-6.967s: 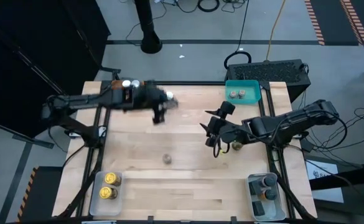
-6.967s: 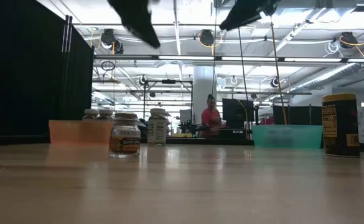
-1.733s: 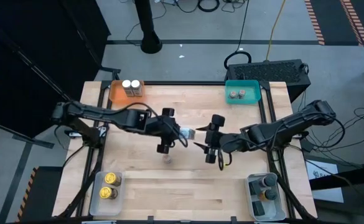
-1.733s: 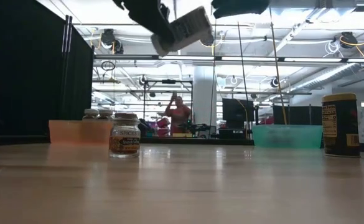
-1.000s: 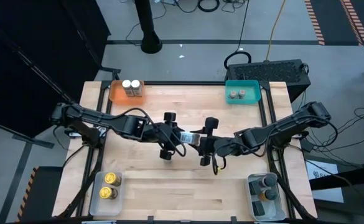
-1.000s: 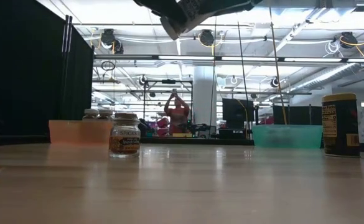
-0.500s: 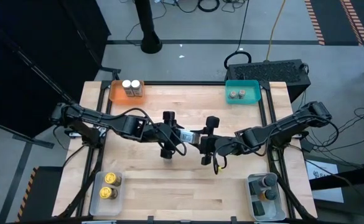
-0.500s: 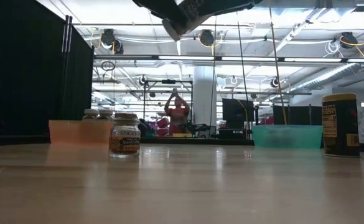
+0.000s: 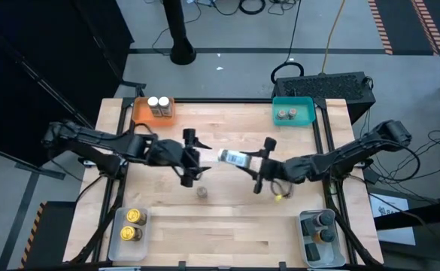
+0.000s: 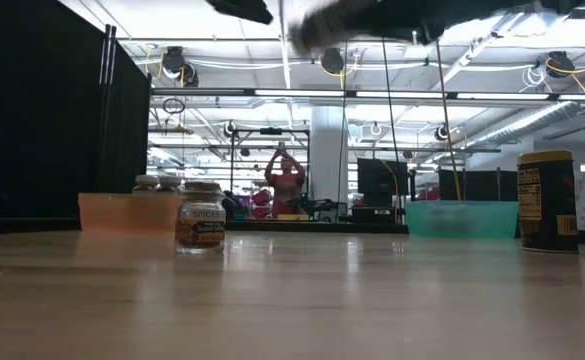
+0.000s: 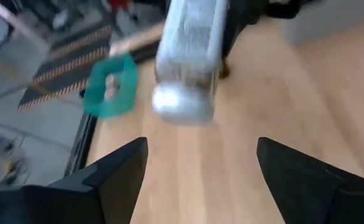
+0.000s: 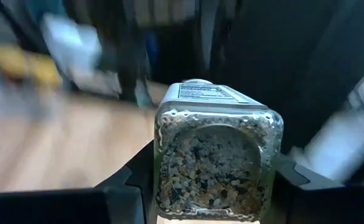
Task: Sort spices by type
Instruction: Put the white seasoning bottle into the orange bin
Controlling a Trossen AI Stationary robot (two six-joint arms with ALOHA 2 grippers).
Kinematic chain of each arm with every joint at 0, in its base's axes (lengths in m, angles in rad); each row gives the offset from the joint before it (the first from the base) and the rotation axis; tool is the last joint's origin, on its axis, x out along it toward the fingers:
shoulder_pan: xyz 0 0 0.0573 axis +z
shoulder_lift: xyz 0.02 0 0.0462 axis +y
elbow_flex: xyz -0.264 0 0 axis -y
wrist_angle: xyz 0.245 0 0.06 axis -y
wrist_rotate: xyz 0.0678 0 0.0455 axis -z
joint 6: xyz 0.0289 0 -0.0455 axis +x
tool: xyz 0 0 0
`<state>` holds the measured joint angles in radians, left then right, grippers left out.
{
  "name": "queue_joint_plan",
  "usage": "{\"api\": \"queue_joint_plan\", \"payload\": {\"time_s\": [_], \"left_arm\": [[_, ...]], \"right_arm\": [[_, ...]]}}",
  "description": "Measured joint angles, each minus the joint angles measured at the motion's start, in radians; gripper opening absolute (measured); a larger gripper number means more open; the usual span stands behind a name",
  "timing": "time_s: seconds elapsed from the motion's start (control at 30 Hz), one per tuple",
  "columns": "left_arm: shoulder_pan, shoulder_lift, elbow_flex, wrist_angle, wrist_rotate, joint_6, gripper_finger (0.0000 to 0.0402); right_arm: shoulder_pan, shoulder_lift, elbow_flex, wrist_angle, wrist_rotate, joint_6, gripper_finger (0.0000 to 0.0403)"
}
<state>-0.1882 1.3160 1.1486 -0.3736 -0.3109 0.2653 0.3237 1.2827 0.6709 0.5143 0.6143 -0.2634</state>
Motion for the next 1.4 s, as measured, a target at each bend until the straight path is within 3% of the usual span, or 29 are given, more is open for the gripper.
{"api": "queue_joint_plan", "payload": {"time_s": [0.13,0.27,0.33,0.43,0.73,1.13,1.27,1.4], "left_arm": [[-0.039,-0.091,-0.186,0.355,0.016,-0.004,0.0308],[-0.088,-0.106,-0.379,0.854,0.073,0.076,0.0308],[-0.109,-0.076,-0.435,1.066,0.097,0.108,0.0308],[-0.131,-0.013,-0.449,1.21,0.116,0.151,0.0309],[-0.137,0.146,-0.349,1.334,0.13,0.205,0.0309],[-0.105,0.17,-0.243,1.259,0.141,0.212,0.0309],[-0.096,0.178,-0.242,1.253,0.229,0.2,0.0309],[-0.085,0.183,-0.242,1.261,0.227,0.186,0.0309]], "right_arm": [[0.004,-0.015,-0.124,0.37,-0.193,-0.105,0.0163],[0.004,0.019,-0.161,0.676,-0.453,-0.143,0.0163],[0.015,0.041,-0.161,0.762,-0.516,-0.164,0.0163],[0.028,0.089,-0.159,0.834,-0.533,-0.202,0.0163],[0.023,0.144,-0.158,0.906,-0.472,-0.226,0.0163],[0.022,0.144,-0.158,0.889,-0.442,-0.22,0.0163],[0.023,0.144,-0.158,0.88,-0.428,-0.221,0.0163],[0.022,0.144,-0.158,0.881,-0.428,-0.222,0.0163]]}}
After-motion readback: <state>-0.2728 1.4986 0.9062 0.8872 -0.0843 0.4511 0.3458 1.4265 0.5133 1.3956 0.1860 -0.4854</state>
